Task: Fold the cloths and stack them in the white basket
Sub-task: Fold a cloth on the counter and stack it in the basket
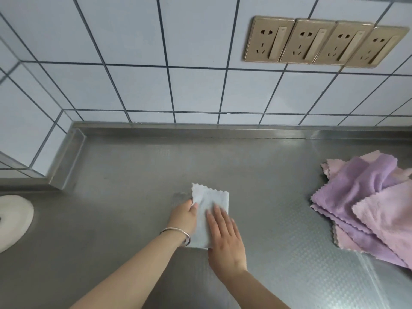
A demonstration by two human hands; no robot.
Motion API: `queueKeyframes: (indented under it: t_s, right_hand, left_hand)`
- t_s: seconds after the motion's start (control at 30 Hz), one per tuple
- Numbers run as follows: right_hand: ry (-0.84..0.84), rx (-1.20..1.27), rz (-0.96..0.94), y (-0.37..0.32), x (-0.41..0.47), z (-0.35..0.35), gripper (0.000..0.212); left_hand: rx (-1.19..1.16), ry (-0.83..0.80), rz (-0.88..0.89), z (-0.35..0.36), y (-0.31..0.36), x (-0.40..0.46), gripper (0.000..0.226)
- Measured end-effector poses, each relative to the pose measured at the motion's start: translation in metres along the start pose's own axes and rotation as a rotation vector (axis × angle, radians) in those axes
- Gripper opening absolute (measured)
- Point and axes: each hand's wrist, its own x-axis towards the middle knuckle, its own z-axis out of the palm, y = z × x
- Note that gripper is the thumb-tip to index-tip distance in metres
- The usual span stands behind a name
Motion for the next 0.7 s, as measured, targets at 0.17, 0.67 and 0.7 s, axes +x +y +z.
queueKeyframes:
  t_s: [0.17, 0.67, 0.7]
  right_hand:
    - [-0.097, 0.000, -0.017, 0.002, 0.000, 0.020, 0.134]
    - [-0.133, -0.038, -0.042, 0.000, 0.003, 0.034, 0.137]
    - [-0.151, -0.044, -0.037, 0.001, 0.003, 0.034, 0.133]
  left_hand:
    - [0.214, 0.070, -0.034, -0.005, -0.028, 0.009, 0.033]
    - [0.256, 0.243, -0.132, 0.001, -0.052, 0.019, 0.044]
    - [0.263, 0.255, -0.131, 0.001, -0.053, 0.019, 0.044]
